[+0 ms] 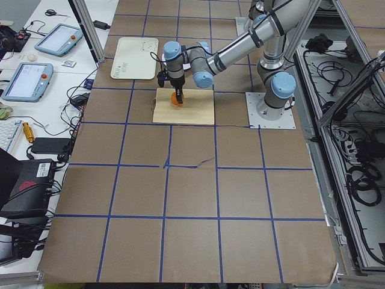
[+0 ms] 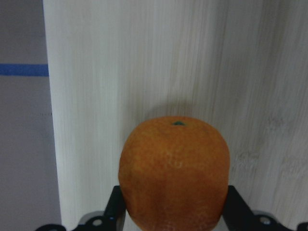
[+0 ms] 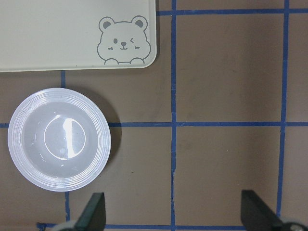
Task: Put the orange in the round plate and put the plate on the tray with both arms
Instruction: 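Close the left gripper on the orange and lift it, then carry the orange with the left gripper onto the white plate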
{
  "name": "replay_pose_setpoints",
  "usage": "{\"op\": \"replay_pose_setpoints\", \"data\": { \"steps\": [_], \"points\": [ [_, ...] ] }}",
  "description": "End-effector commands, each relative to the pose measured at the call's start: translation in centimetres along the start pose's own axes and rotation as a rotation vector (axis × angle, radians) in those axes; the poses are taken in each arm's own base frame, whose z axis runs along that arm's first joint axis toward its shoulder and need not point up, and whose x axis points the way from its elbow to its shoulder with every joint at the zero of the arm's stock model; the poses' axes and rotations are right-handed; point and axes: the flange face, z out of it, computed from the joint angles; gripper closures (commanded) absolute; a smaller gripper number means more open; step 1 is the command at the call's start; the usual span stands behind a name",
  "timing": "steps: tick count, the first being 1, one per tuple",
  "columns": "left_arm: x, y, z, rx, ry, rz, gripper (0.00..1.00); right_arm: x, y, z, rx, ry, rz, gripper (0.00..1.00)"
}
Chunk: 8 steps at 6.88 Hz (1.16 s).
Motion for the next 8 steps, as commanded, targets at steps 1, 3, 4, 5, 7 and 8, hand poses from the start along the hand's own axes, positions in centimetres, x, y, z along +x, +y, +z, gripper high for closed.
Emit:
{"op": "replay_pose_setpoints", "data": {
  "steps": [1, 3, 4, 5, 7, 8],
  "points": [
    [9.8, -0.9, -3.8, 0.029, 0.029, -0.026, 1.0, 0.0, 0.0, 0.0, 0.0, 0.0, 0.0, 0.0],
    [16.9, 1.0, -3.1, -0.012, 0.171, -0.04, 1.0, 0.0, 0.0, 0.2, -0.005, 0.0, -0.002, 0.0],
    [21.7, 2.9, -2.8, -0.037, 0.219, -0.082, 1.0, 0.0, 0.0, 0.1, -0.003, 0.0, -0.002, 0.0],
    [25.7, 4.3, -1.8, -0.028, 0.227, -0.029, 1.0, 0.0, 0.0, 0.2, -0.005, 0.0, -0.002, 0.0],
    [27.9, 4.3, 1.3, -0.083, 0.284, 0.005, 1.0, 0.0, 0.0, 0.2, -0.005, 0.0, -0.003, 0.0],
    [28.1, 3.8, 2.9, -0.093, 0.291, 0.007, 1.0, 0.0, 0.0, 0.2, -0.005, 0.0, -0.003, 0.0]
  ]
}}
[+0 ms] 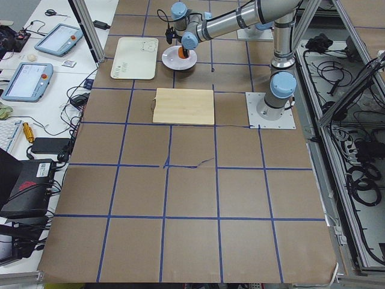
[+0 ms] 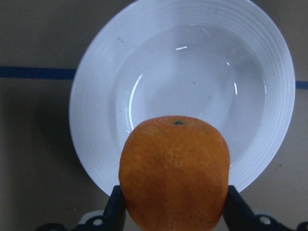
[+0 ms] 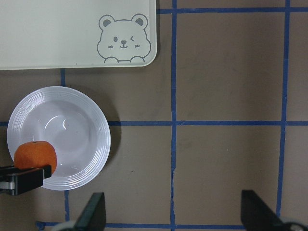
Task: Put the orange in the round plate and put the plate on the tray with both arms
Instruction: 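Carry the orange with the left gripper onto the white plate, then open the left gripper and raise it away while the right arm advances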
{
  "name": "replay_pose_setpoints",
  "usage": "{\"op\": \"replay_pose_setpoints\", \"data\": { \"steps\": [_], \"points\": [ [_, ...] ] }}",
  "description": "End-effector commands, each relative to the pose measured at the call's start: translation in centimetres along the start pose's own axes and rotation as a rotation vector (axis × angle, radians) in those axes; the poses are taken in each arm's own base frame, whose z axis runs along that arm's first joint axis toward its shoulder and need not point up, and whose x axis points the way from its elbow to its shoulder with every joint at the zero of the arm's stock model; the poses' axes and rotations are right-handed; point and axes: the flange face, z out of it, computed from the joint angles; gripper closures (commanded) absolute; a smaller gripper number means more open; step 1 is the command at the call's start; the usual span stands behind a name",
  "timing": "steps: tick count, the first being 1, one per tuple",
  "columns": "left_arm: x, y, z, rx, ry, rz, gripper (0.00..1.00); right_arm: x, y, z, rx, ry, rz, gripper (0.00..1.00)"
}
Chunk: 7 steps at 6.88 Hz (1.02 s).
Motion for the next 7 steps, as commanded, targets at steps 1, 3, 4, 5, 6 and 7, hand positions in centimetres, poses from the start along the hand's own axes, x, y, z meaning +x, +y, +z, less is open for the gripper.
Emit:
{"op": "replay_pose_setpoints", "data": {
  "steps": [1, 3, 4, 5, 6, 7],
  "points": [
    [0.3, -1.0, 2.5, -0.005, 0.027, 0.013, 0.95, 0.0, 0.0, 0.0, 0.0, 0.0, 0.0, 0.0],
    [0.3, -1.6, 2.7, 0.015, 0.028, 0.022, 0.0, 0.0, 0.0, -0.2, 0.005, 0.0, 0.0, 0.0],
    [0.4, -1.8, 0.7, 0.054, 0.013, 0.032, 0.0, 0.0, -0.1, 0.0, 0.002, -0.003, 0.0, 0.0],
    [-0.7, -2.5, -2.4, 0.106, -0.096, 0.02, 0.0, 0.0, 0.0, 0.1, -0.001, -0.003, 0.0, 0.0],
    [-0.5, -2.2, -6.8, 0.116, -0.126, 0.006, 0.0, -0.3, -0.4, 0.5, -0.006, -0.036, 0.003, 0.0],
    [-0.4, -1.7, -11.8, 0.12, -0.168, -0.009, 0.0, -0.1, -0.9, 0.6, 0.004, -0.089, 0.013, 0.0]
  ]
}}
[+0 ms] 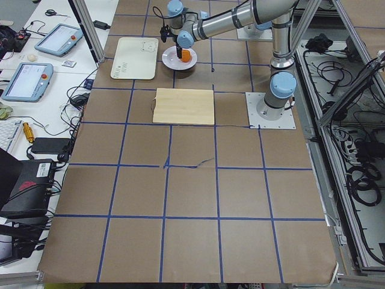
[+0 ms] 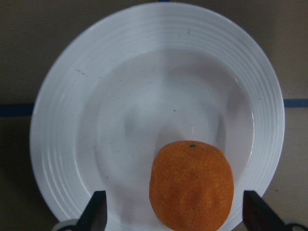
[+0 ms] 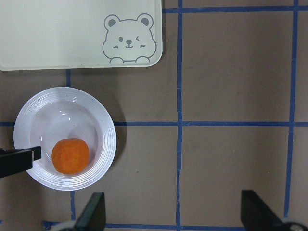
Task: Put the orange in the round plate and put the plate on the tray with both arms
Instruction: 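Open the left gripper and raise it away while the right arm advances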
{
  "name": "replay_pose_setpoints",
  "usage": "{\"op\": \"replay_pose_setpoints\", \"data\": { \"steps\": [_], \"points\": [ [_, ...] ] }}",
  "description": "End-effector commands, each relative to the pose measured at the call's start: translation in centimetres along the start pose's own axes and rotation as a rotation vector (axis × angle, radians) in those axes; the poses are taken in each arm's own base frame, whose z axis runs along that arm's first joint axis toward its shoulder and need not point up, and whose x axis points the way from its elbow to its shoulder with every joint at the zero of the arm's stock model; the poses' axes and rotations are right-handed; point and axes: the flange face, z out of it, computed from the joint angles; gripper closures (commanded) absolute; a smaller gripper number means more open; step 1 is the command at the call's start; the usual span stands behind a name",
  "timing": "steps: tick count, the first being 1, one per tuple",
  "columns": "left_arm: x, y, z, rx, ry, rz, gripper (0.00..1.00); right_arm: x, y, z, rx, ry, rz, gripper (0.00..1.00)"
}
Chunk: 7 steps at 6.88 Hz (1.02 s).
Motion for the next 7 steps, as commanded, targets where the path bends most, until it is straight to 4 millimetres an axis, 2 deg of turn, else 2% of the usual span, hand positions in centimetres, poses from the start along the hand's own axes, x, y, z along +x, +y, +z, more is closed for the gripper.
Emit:
{"op": "replay_pose_setpoints", "data": {
  "steps": [1, 2, 3, 4, 5, 6, 7],
  "points": [
    [-0.5, 1.0, -11.1, 0.024, -0.094, 0.023, 0.0, -0.1, -0.7, 1.3, -0.01, -0.084, 0.01, 0.0],
    [-0.8, 2.5, -15.7, 0.041, -0.098, 0.053, 0.0, -0.7, -1.7, 4.1, -0.005, -0.191, 0.006, 0.0],
    [-1.3, 3.9, -19.0, 0.106, -0.126, 0.062, 0.0, -0.3, -1.6, 7.5, -0.023, -0.209, 0.015, 0.0],
    [-2.1, 4.6, -19.8, 0.125, -0.162, 0.077, 0.0, -0.1, -1.1, 10.9, 0.007, -0.222, 0.013, 0.0],
    [-2.3, 5.8, -20.4, 0.125, -0.168, 0.163, 0.0, -0.2, 0.2, 15.4, 0.01, -0.269, 0.02, 0.0],
    [-3.5, 6.1, -20.9, 0.129, -0.181, 0.196, 0.0, -0.6, 1.2, 19.2, 0.026, -0.332, 0.034, 0.0],
    [-7.4, 4.6, -21.6, 0.132, -0.22, 0.119, 0.0, -1.1, 1.6, 22.9, 0.027, -0.403, 0.026, 0.0]
  ]
}}
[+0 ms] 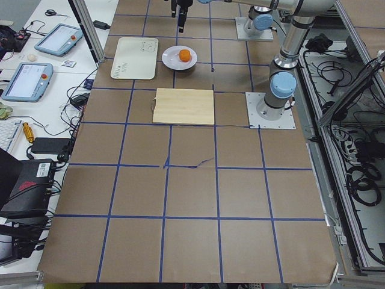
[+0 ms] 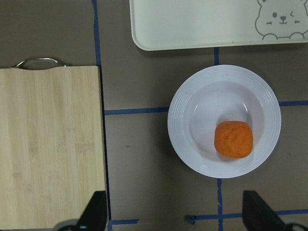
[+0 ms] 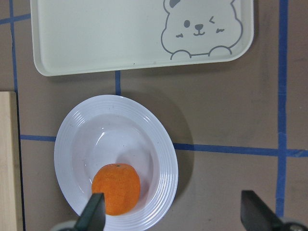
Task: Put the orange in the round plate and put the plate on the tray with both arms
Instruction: 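Lower the right gripper to the plate rim nearest it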
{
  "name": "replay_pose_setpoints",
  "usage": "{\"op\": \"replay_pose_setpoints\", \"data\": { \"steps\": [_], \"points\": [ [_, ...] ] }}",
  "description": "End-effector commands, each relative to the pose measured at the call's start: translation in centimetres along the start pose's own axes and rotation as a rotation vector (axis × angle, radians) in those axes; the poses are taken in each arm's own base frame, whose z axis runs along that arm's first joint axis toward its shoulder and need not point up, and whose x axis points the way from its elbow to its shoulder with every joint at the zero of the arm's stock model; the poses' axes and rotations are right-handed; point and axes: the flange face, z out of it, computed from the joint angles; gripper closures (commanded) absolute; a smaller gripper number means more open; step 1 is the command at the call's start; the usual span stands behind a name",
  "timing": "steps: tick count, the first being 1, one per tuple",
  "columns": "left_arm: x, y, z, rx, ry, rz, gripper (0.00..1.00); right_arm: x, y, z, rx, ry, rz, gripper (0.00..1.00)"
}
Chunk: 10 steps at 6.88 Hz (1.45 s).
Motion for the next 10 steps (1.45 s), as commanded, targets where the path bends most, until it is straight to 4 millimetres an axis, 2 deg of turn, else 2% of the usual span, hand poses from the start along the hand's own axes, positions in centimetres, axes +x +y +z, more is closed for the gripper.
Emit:
{"op": "replay_pose_setpoints", "data": {
  "steps": [1, 2, 5, 6, 7, 9, 10],
  "points": [
    [-6.7, -1.0, -0.3, -0.003, -0.037, -0.069, 0.0, 2.1, 1.3, 7.5, 0.001, -0.099, 0.003, 0.0],
    [-7.2, -0.8, -0.2, -0.007, -0.036, -0.068, 0.0, 2.4, 2.1, 9.6, -0.006, -0.102, -0.004, 0.0],
    [-7.0, -1.4, -1.0, 0.01, -0.036, -0.077, 0.0, 3.0, 2.2, 12.9, -0.032, -0.19, 0.003, 0.0],
    [-6.7, -1.6, -0.5, 0.001, -0.029, -0.073, 0.0, 3.3, 2.6, 14.4, -0.06, -0.196, 0.015, 0.0],
    [-6.6, -1.6, -0.6, 0.003, -0.029, -0.072, 0.0, 3.5, 3.0, 14.9, -0.069, -0.188, 0.009, 0.0],
    [-6.6, -1.4, -0.8, 0.007, -0.031, -0.067, 0.0, 2.7, 3.5, 15.5, -0.084, -0.201, 0.012, 0.0],
    [-6.5, -1.4, -0.8, 0.008, -0.029, -0.063, 0.0, 2.4, 3.9, 16.6, -0.105, -0.201, 0.006, 0.0]
  ]
}}
